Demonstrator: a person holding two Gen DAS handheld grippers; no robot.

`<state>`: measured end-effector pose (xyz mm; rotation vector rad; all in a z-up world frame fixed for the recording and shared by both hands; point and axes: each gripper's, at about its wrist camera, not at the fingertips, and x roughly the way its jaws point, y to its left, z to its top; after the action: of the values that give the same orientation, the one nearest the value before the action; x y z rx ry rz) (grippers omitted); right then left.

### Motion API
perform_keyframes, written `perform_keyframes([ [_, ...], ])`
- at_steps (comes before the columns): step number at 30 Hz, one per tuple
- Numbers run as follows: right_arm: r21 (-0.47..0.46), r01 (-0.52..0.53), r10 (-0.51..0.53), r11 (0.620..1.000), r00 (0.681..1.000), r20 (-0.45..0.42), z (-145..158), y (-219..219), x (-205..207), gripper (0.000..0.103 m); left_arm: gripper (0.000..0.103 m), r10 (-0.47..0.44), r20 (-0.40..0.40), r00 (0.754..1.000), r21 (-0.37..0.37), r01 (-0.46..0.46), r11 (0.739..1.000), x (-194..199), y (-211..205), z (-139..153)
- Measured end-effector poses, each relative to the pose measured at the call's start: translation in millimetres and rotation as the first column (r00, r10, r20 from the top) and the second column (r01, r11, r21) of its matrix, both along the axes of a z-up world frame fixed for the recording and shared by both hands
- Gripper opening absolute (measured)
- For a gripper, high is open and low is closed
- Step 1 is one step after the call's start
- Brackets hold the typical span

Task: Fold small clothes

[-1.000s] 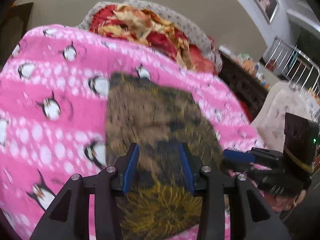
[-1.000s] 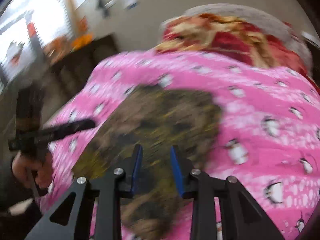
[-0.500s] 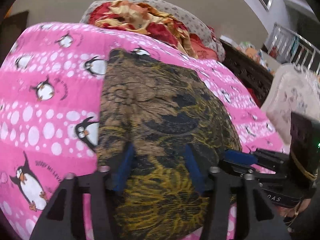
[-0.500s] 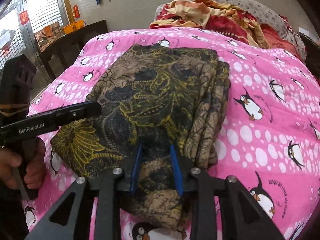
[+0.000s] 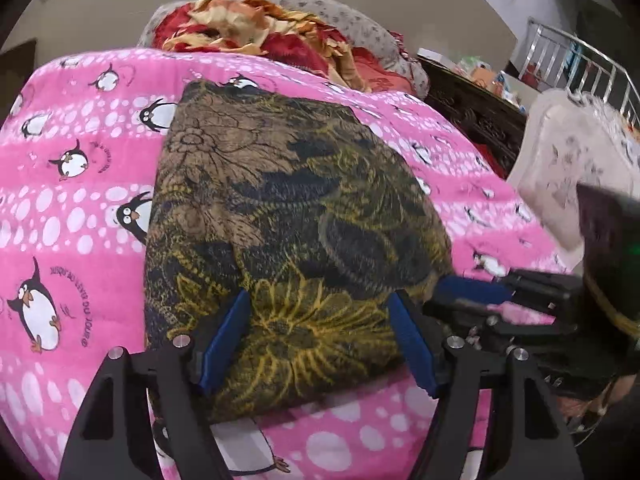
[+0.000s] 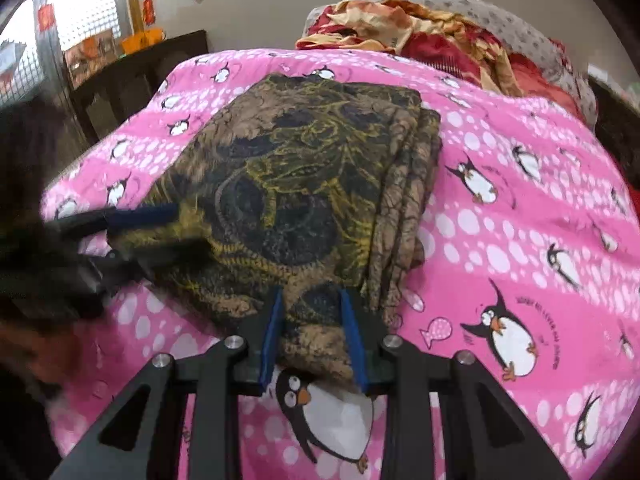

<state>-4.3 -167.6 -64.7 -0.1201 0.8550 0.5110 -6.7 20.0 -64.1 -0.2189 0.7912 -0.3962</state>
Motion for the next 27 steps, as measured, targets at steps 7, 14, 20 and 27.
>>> perform_keyframes([
  [7, 0.008, 0.045, -0.045, 0.999, 0.999, 0.023, 45.8, 1.3, 29.1, 0.031, 0.052, 0.093, 0.015, 0.996, -0.018, -0.092, 0.996, 28.3, 21.7, 38.8],
  [14, -0.035, 0.144, -0.144, 0.989, 0.989, -0.004, 58.6, 38.1, 120.9, 0.031, 0.052, 0.267, -0.072, 0.961, -0.072, -0.272, 0.960, 151.3, 41.1, 52.2],
  [20, -0.081, 0.142, -0.137, 0.987, 0.989, 0.063, 4.7, 47.1, 152.8, 0.031, 0.061, 0.329, -0.072, 0.942, 0.114, -0.320, 0.941, 198.4, 20.4, 2.3],
  [27, -0.033, 0.125, -0.122, 0.992, 0.988, 0.092, 3.3, 39.0, 145.6, 0.031, 0.066, 0.321, -0.061, 0.945, 0.185, -0.306, 0.934, 202.5, 10.1, 0.8],
])
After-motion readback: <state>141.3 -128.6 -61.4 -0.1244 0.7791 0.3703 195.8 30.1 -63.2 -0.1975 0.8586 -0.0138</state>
